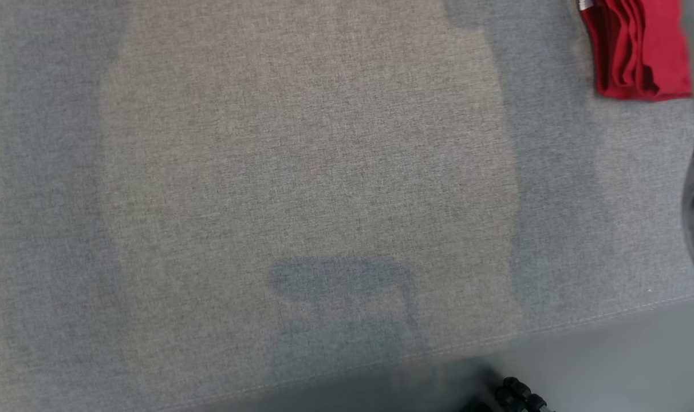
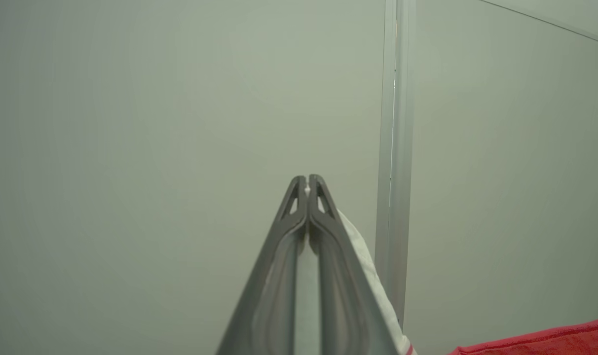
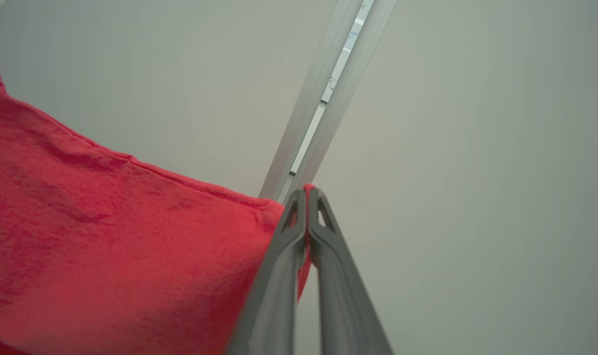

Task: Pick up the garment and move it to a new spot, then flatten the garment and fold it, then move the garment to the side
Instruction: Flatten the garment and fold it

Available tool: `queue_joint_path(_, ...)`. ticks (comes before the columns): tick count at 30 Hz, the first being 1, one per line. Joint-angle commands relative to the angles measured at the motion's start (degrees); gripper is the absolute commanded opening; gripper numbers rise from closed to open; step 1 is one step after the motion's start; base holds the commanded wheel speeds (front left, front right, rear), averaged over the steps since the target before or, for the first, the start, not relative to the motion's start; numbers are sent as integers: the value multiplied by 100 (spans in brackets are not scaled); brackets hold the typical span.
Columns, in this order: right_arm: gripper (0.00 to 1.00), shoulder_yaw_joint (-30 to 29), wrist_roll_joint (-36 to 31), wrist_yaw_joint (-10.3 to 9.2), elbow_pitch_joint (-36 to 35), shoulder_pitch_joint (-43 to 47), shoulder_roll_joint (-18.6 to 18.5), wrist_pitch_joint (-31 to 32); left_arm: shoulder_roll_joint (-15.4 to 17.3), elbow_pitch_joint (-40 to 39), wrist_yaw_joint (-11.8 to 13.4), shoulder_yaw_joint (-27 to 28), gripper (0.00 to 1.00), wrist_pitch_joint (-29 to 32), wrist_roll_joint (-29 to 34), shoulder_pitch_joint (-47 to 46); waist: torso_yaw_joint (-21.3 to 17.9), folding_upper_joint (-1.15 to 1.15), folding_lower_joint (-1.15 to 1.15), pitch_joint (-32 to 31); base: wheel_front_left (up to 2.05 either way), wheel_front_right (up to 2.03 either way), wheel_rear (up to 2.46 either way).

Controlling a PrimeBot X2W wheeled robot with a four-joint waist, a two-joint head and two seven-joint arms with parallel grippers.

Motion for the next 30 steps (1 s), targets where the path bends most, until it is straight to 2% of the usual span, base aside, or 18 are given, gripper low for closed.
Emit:
queue_joint_path(1, 0, 159, -98, -9, -40, 284, -11, -10, 23, -39, -31, -80, 0, -36, -60, 344, 86, 0, -1, 34, 0, 0, 0)
queue_joint_path(7, 0, 753, 117, -9, 52, 1018, -198, -10, 131, -411, -56, -135, 0, -40, -413, 1402, 240, 0, -1, -199, 0, 0, 0)
queue_joint_path(13, 0, 1695, 848, -10, 167, 1769, -594, 59, 363, -1212, -63, -183, 0, 57, -805, 2965, 468, 0, -1, -817, 0, 0, 0)
queue_joint_path(16, 0, 2295, 1227, -9, 80, 2177, -805, 277, 434, -1613, 107, -41, 0, 50, -972, 3857, 539, 0, -1, -1158, 0, 0, 0)
queue_joint_path(18, 0, 2665, 1537, -9, -45, 2423, -1000, 457, 371, -1863, 231, 28, 0, 42, -1105, 4448, 584, 0, -1, -1396, 0, 0, 0)
queue_joint_path(23, 0, 3811, 2114, -9, -543, 3076, -1612, 961, 197, -2363, 511, 162, 0, 22, -1398, 5876, 678, 0, -1, -1967, 0, 0, 0)
queue_joint_path(24, 0, 4271, 2225, -10, -792, 3260, -1922, 1146, 103, -2560, 621, 242, 0, 2, -1501, 6368, 712, 0, -1, -2144, 0, 0, 0)
queue_joint_path(30, 0, 5054, 3038, -10, -1371, 3901, -2508, 1775, -226, -2938, 903, 351, 0, -15, -1719, 7682, 789, 0, -1, -2645, 0, 0, 0)
